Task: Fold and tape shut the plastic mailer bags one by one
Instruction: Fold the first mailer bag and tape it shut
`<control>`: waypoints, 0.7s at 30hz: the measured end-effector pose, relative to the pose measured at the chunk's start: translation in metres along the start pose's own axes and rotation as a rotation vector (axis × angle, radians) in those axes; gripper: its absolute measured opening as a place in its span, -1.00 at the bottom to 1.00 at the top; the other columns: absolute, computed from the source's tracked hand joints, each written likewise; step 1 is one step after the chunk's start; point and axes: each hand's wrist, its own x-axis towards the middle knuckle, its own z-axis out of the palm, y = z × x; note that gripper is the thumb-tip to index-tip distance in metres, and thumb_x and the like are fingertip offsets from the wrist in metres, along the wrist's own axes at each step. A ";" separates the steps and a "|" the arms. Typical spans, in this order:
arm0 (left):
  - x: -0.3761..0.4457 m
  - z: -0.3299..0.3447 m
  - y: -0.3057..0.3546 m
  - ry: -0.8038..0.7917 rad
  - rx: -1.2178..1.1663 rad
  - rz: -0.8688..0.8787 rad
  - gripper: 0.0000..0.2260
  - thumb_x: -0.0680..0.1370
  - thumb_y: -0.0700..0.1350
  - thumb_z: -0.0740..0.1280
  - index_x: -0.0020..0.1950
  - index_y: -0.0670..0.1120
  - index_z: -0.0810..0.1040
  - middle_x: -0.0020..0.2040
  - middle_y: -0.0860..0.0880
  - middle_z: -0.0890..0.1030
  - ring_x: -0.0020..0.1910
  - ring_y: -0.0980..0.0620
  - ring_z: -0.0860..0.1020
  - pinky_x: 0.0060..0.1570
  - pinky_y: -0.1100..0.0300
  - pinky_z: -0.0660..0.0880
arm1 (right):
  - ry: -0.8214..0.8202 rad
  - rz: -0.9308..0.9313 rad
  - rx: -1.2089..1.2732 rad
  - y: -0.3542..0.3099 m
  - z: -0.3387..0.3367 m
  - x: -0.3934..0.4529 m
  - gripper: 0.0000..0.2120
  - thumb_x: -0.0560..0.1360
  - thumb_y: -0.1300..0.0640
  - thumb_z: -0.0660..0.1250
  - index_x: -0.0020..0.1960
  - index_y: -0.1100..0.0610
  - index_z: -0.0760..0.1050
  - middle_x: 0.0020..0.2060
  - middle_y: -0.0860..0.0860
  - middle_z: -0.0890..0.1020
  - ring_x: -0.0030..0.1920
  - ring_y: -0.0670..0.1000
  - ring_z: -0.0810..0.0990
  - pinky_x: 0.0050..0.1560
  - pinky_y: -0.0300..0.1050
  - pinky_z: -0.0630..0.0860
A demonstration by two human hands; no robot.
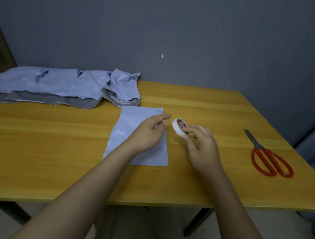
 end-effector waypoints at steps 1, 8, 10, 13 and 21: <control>0.001 -0.005 0.000 0.002 -0.041 -0.028 -0.67 0.65 -0.14 0.13 0.41 -0.08 0.41 0.39 0.01 0.42 0.38 0.10 0.33 0.28 0.39 0.21 | -0.002 -0.015 0.037 -0.004 0.003 0.002 -0.82 0.49 0.17 0.29 0.02 0.17 0.61 -0.03 -0.05 0.58 0.02 -0.04 0.47 0.07 -0.44 0.30; -0.002 -0.036 -0.006 0.031 -0.331 -0.118 -0.77 0.66 -0.09 0.12 0.14 0.01 0.56 0.06 0.10 0.62 0.12 0.16 0.55 0.17 0.17 0.44 | -0.076 -0.029 0.234 -0.029 0.035 0.017 -0.84 0.49 0.21 0.27 0.02 0.17 0.58 -0.02 -0.01 0.60 0.06 0.02 0.54 0.11 -0.08 0.46; -0.002 -0.044 -0.009 0.053 -0.379 -0.127 -0.78 0.65 -0.09 0.14 0.14 -0.03 0.57 0.01 0.10 0.63 0.05 0.19 0.57 0.13 0.20 0.46 | -0.087 -0.010 0.290 -0.035 0.042 0.021 -0.85 0.49 0.19 0.27 0.01 0.17 0.58 -0.05 -0.01 0.60 0.06 0.06 0.55 0.09 -0.03 0.48; -0.002 -0.050 -0.014 0.087 -0.425 -0.130 -0.79 0.64 -0.11 0.17 0.12 -0.10 0.58 -0.02 0.03 0.64 0.01 0.14 0.59 0.15 0.19 0.48 | -0.103 -0.013 0.323 -0.044 0.052 0.025 -0.82 0.48 0.06 0.25 -0.03 0.11 0.57 -0.10 -0.13 0.59 0.01 0.03 0.54 0.05 -0.12 0.45; -0.003 -0.059 -0.027 0.130 -0.455 -0.115 -0.82 0.61 -0.13 0.24 0.16 -0.08 0.56 0.08 -0.08 0.63 0.13 0.03 0.58 0.26 0.07 0.45 | -0.116 -0.008 0.234 -0.055 0.077 0.030 -0.65 0.47 -0.12 0.23 -0.02 0.12 0.60 -0.13 -0.08 0.62 0.00 -0.05 0.47 0.05 -0.41 0.30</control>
